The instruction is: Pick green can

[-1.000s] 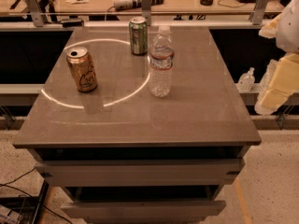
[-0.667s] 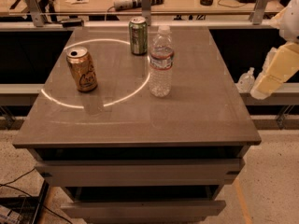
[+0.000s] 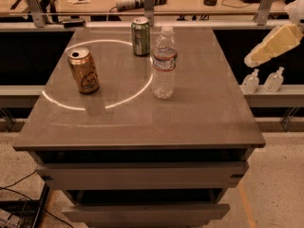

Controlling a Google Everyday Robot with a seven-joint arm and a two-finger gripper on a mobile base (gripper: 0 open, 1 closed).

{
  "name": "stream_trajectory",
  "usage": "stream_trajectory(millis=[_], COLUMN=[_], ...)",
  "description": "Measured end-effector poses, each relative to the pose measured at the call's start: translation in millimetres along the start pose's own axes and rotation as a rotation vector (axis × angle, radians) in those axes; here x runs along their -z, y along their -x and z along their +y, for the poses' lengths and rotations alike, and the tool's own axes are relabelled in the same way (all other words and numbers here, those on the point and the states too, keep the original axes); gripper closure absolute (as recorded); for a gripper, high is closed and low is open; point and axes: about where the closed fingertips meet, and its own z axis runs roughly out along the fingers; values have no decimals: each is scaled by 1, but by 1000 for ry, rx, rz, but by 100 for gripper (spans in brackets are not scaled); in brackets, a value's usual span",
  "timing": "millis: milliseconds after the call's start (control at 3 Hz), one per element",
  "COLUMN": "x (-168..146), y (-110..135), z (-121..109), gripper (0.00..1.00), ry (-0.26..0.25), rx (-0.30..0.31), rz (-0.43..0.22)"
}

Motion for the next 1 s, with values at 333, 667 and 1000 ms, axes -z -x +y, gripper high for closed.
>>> stream_trajectory(millis=[333,667,1000], x=[-27,-59,-95], y=[25,54,81], z=[-33,-52,-55], gripper=[0,0,0], ry=[18,83,162], rx=[-76,-108,-112], rz=[-170,-278,-321])
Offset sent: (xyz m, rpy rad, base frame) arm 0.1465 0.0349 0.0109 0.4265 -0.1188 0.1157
